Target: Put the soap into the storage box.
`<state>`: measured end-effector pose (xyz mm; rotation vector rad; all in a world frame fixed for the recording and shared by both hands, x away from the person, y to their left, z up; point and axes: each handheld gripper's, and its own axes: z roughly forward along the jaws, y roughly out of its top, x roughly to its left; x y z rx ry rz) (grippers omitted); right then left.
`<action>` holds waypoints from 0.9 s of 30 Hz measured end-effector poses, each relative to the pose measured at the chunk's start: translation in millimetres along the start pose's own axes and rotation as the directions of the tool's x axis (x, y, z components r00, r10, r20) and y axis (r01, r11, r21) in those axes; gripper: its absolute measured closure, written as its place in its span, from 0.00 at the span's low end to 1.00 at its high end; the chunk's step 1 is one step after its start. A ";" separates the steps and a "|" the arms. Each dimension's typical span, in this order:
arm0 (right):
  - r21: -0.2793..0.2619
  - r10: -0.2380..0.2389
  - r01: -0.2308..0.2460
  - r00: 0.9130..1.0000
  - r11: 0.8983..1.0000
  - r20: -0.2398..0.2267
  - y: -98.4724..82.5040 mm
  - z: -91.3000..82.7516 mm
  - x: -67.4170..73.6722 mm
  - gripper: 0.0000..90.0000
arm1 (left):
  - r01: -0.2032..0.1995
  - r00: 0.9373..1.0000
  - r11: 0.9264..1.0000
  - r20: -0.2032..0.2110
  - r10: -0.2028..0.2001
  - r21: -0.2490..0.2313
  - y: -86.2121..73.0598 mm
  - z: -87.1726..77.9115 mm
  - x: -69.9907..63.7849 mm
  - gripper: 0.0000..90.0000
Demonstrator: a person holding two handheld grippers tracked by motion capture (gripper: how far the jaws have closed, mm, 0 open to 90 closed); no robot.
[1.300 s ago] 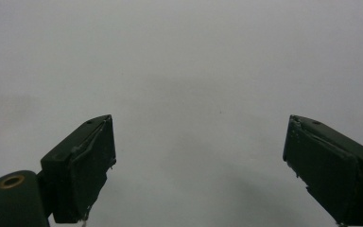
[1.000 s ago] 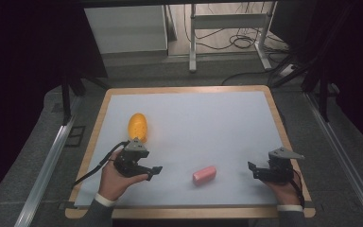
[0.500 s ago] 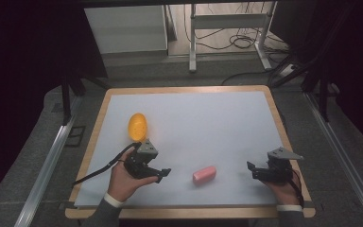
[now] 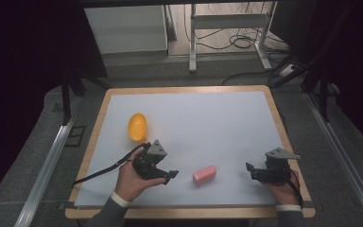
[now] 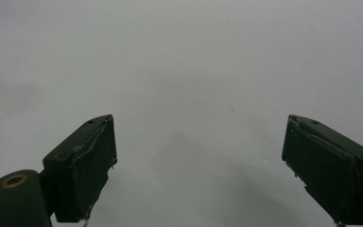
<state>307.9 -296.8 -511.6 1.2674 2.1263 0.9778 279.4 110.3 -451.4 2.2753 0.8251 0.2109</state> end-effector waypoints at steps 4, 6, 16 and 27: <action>0.008 0.000 0.000 1.000 1.000 0.003 -0.4 1.1 -0.3 0.12 | 0.006 1.000 1.000 -0.001 -0.006 0.004 2.8 3.6 3.3 0.28; 0.010 -0.001 0.001 1.000 1.000 0.002 -0.5 1.5 -0.1 0.11 | 0.006 1.000 1.000 0.003 -0.006 0.006 3.2 4.2 3.5 0.28; 0.023 -0.012 0.011 1.000 1.000 0.009 -1.1 4.1 1.4 0.12 | -0.041 0.999 0.999 0.013 0.041 0.012 19.7 9.6 -9.1 0.28; 0.031 -0.001 0.001 1.000 1.000 0.013 -2.4 5.3 -0.6 0.12 | -0.041 0.999 0.998 0.036 0.039 0.055 22.8 24.7 -9.6 0.28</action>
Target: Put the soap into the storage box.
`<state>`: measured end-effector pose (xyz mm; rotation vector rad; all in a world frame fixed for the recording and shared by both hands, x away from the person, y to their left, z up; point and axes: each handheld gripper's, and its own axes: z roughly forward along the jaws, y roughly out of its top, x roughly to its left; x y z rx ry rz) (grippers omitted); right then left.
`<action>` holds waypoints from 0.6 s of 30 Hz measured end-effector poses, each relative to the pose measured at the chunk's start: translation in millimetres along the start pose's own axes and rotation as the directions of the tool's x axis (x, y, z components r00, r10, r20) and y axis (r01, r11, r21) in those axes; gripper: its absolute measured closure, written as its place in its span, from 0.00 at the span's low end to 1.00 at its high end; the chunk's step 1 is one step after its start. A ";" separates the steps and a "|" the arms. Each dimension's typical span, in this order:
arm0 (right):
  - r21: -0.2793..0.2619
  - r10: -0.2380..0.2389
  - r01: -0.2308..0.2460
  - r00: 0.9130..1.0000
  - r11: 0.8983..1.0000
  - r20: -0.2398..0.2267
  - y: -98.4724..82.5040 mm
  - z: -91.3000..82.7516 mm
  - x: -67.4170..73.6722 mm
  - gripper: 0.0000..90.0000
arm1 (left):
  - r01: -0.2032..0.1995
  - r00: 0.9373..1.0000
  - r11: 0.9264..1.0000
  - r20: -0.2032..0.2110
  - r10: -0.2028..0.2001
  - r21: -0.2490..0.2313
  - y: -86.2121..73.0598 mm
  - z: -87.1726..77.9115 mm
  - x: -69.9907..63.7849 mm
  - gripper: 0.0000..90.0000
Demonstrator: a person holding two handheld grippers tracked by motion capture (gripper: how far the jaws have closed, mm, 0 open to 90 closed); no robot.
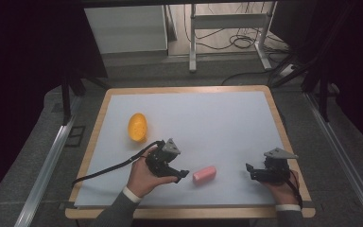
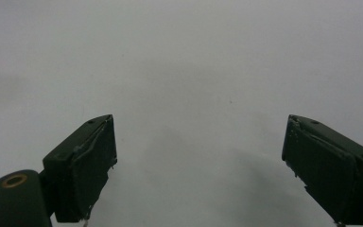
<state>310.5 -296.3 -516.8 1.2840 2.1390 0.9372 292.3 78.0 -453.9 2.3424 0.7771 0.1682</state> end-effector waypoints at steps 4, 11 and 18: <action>0.003 0.000 0.000 1.000 1.000 -0.005 0.3 1.0 0.3 0.12 | 0.007 1.000 1.000 0.010 -0.007 0.003 1.2 3.1 0.6 0.28; 0.008 -0.003 0.003 1.000 1.000 0.002 0.4 3.0 1.1 0.12 | 0.006 0.999 1.000 0.038 -0.008 0.030 0.6 11.3 -1.8 0.28; 0.011 -0.007 0.007 1.000 1.000 0.000 0.9 4.8 2.0 0.11 | -0.028 0.999 0.998 0.029 0.026 0.064 3.0 16.1 -5.7 0.28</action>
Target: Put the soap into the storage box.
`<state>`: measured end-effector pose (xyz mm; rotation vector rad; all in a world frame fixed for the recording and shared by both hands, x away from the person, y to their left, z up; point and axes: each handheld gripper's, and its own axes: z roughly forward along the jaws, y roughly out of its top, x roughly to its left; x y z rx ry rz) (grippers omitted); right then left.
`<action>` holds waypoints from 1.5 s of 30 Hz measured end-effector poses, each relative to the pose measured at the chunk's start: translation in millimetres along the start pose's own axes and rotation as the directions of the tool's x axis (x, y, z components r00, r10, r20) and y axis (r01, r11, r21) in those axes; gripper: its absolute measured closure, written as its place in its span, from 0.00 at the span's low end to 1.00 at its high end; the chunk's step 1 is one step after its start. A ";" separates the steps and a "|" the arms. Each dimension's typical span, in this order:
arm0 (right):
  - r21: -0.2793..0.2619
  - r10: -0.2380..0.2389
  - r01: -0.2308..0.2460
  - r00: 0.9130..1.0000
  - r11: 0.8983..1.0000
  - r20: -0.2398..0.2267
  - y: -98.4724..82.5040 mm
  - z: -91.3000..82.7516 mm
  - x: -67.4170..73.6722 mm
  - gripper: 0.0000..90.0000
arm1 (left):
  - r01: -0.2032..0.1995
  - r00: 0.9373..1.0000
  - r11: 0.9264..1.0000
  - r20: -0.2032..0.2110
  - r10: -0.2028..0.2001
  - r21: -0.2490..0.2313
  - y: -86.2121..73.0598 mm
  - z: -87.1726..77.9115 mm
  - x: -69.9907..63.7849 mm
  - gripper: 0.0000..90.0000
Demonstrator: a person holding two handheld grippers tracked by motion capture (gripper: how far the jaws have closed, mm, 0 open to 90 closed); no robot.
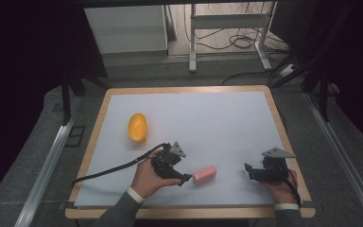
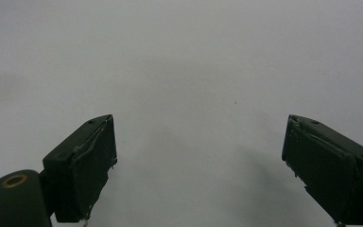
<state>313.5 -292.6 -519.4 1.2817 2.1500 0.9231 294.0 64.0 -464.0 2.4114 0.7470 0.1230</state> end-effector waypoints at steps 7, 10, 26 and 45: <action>-0.008 0.003 -0.003 1.000 1.000 0.002 0.8 -2.5 -0.3 0.11 | 0.008 1.000 1.000 0.019 -0.008 0.004 7.5 3.5 0.6 0.28; -0.004 0.004 -0.004 1.000 1.000 0.007 0.1 -1.3 -1.3 0.11 | 0.011 1.000 1.000 0.026 -0.011 0.010 10.7 7.5 2.9 0.29; 0.007 0.000 0.000 1.000 1.000 0.012 -1.2 0.9 -2.1 0.11 | -0.019 0.998 0.996 0.059 0.013 0.090 31.4 39.7 -3.9 0.30; 0.028 -0.007 0.006 1.000 1.000 0.025 -3.0 4.0 -1.8 0.12 | -0.102 0.993 0.983 0.081 0.091 0.150 56.3 58.6 -21.8 0.37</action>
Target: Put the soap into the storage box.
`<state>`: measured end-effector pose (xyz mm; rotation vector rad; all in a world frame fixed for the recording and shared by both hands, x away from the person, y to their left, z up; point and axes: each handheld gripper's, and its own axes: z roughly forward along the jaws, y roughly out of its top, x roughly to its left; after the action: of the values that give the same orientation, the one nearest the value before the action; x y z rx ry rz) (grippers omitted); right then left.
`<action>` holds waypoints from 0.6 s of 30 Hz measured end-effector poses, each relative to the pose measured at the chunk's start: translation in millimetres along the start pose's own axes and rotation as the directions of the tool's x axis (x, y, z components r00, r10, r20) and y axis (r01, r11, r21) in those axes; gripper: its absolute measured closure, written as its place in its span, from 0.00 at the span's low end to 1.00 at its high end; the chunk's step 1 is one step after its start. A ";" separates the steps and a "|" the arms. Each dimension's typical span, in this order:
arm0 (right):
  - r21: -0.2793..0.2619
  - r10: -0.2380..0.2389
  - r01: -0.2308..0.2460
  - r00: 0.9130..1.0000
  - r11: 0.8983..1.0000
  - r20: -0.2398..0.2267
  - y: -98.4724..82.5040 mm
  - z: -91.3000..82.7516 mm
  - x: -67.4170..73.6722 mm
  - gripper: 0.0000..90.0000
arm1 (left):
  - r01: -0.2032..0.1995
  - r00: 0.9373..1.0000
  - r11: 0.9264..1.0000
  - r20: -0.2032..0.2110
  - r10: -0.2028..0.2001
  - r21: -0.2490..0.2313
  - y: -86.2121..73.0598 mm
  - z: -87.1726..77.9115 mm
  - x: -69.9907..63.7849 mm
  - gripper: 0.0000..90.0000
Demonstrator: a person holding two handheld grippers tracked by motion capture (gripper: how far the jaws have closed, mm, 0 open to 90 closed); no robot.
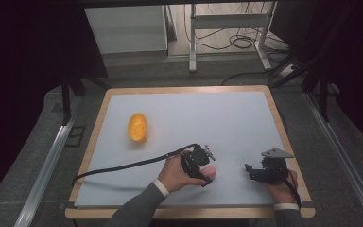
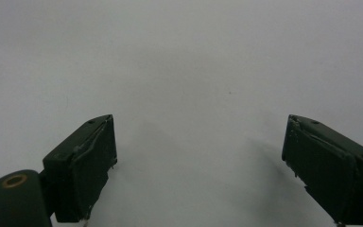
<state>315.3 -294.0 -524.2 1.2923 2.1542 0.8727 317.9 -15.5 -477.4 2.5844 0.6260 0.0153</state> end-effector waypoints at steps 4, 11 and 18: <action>-0.002 0.002 -0.002 1.000 1.000 0.000 -0.4 0.0 -1.0 0.12 | 0.009 1.000 1.000 -0.013 -0.009 0.023 0.5 8.4 3.4 0.42; 0.005 0.006 -0.006 1.000 1.000 0.005 -0.8 1.3 -1.2 0.12 | -0.007 1.000 0.998 -0.011 0.008 0.057 -1.6 17.2 1.2 0.60; 0.006 0.004 -0.004 1.000 1.000 0.003 -1.3 1.8 -1.3 0.12 | -0.010 1.000 0.998 -0.015 0.011 0.064 -2.0 16.4 0.8 0.67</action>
<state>316.3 -295.2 -526.3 1.3004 2.1540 0.8657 319.7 -20.9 -492.9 2.6511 0.6277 0.0187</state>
